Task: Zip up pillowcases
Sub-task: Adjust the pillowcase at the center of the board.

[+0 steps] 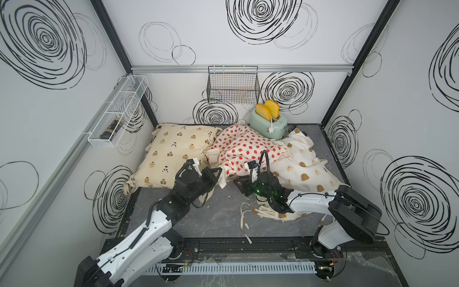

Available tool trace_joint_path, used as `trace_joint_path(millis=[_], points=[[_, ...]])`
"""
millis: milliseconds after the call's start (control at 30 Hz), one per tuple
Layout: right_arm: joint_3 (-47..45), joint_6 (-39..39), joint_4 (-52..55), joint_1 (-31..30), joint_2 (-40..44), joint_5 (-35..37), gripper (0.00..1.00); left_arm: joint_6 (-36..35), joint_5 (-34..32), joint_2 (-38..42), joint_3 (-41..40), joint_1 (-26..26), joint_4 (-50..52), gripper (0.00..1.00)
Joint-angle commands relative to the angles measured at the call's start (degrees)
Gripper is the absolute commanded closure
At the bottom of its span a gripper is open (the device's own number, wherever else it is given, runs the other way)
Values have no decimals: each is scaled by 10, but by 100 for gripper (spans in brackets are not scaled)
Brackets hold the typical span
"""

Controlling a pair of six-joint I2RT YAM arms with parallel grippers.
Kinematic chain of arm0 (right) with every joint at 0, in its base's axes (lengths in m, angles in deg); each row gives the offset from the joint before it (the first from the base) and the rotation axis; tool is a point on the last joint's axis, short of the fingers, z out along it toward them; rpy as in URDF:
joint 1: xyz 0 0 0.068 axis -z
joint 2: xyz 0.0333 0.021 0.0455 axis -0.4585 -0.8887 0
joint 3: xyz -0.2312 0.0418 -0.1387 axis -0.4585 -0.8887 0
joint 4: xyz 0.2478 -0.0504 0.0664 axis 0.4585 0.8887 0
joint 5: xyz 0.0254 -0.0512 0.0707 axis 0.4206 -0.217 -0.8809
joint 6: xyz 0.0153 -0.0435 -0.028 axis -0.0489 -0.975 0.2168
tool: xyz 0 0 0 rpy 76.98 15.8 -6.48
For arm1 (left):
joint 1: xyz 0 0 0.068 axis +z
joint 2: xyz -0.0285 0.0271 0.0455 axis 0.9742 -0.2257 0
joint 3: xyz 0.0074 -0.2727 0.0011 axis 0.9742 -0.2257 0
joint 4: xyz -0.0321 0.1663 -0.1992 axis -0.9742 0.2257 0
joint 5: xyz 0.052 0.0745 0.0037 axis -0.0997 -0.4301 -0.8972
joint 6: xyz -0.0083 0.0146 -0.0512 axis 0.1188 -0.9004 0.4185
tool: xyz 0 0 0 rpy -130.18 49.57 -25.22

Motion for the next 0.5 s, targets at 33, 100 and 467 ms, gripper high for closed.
trace_joint_path(millis=[33,100,467], points=[[18,6,-51,-6,-5,6,58,-2,6,6,2,6,-36,100],[19,4,-58,-7,-5,4,59,-3,4,8,1,6,-36,100],[26,-1,-73,-10,-11,28,62,-5,9,2,3,8,-38,100]])
